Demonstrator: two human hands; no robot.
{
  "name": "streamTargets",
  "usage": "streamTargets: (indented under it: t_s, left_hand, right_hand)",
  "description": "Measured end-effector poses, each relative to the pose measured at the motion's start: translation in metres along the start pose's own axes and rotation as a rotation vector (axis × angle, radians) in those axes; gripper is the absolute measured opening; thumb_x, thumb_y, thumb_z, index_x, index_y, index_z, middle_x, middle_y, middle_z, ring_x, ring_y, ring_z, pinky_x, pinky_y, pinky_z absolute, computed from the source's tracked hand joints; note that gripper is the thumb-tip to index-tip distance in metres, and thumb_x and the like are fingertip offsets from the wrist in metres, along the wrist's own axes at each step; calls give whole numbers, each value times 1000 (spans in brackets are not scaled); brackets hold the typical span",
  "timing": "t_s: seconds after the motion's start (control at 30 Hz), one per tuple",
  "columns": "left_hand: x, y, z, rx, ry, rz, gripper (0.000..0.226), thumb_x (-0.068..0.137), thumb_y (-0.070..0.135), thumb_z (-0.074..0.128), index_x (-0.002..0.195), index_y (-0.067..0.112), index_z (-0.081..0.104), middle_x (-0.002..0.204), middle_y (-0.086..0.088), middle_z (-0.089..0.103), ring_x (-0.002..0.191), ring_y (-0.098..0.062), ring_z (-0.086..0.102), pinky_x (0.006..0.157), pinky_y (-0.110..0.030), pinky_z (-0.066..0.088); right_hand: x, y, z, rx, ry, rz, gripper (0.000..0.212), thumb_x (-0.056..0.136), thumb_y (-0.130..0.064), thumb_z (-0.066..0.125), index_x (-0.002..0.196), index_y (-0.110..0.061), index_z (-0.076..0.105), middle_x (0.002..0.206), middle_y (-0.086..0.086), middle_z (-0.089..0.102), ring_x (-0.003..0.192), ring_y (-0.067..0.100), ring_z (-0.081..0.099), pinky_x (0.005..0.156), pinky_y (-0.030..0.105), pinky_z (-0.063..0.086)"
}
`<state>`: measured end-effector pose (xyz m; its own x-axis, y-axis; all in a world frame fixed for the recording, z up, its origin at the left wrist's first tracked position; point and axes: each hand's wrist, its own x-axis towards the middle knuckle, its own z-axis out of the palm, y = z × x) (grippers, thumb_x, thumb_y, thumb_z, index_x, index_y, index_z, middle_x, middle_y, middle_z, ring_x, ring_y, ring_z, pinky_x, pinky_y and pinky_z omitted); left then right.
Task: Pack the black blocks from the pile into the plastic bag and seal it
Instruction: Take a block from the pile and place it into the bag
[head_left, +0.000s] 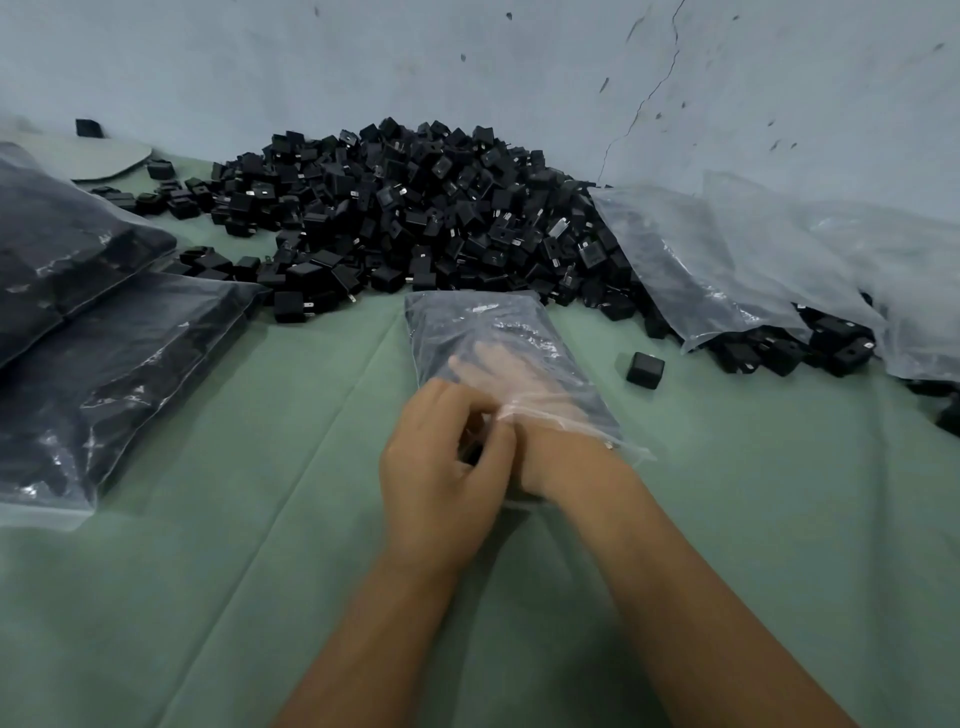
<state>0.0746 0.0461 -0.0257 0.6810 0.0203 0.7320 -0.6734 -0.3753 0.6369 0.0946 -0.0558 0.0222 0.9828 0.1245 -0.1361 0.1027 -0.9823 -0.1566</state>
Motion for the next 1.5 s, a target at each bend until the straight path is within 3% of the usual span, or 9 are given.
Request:
streamTargets:
  t_s: [0.17,0.27,0.4,0.57,0.73,0.93,1.23,1.37,1.5]
  left_hand:
    - [2,-3,-1,-12,-12,-122,4,81,17,64,82,15,62,78,7,57,73,-8,52,67,-21,42]
    - [2,-4,-1,-38,-40,-227,7,82,25,61,80,18,61,76,6,59,75,-11,55,68,-23,43]
    - [1,-6,3,-96,-95,-434,16,86,20,66,73,22,59,64,11,58,61,-4,49,60,-28,40]
    - [1,-10,6,-16,-159,-492,17,88,18,63,72,22,58,58,14,55,54,-3,47,49,-18,34]
    - [3,-11,8,7,-162,-497,17,87,17,62,71,22,57,60,12,56,55,-4,47,54,-27,38]
    - [4,-10,7,7,-173,-520,16,87,18,62,72,20,58,60,9,54,54,-6,45,55,-30,37]
    - [5,-6,5,-85,-170,-561,15,88,16,62,73,19,60,56,11,51,53,-4,42,56,-29,38]
    - [3,-5,4,-147,-143,-556,16,88,14,63,73,19,62,56,13,51,53,-2,42,51,-15,35]
    - [3,-4,2,-189,-73,-517,14,90,14,65,78,22,66,66,14,63,62,-2,53,60,-17,44]
  right_hand:
    - [-46,20,33,106,406,-283,30,95,-15,47,121,-14,60,115,3,64,98,16,60,87,33,50]
    - [-58,30,36,17,867,-478,29,95,-17,47,106,-5,70,103,9,69,90,23,64,79,35,53]
    - [-49,62,18,358,1313,-197,26,94,-13,43,99,-5,67,93,1,60,87,17,55,79,20,42]
    - [-20,127,22,789,908,406,51,95,-8,44,139,-33,48,134,0,38,120,13,42,97,16,32]
    - [-12,143,44,295,444,491,55,98,-40,39,151,-38,24,160,2,17,145,21,18,116,40,14]
    - [-12,143,46,443,738,489,28,86,-28,67,113,-27,59,108,-1,46,109,23,47,88,28,35]
    - [-34,120,41,821,1091,505,35,80,-5,67,108,-25,60,103,-16,37,82,-9,52,84,14,46]
    - [-51,85,46,552,1261,198,45,81,1,64,126,-4,60,110,-2,38,94,2,45,92,6,36]
    - [-60,42,50,339,1167,-109,48,72,-12,59,119,-1,63,108,6,55,97,18,52,90,24,45]
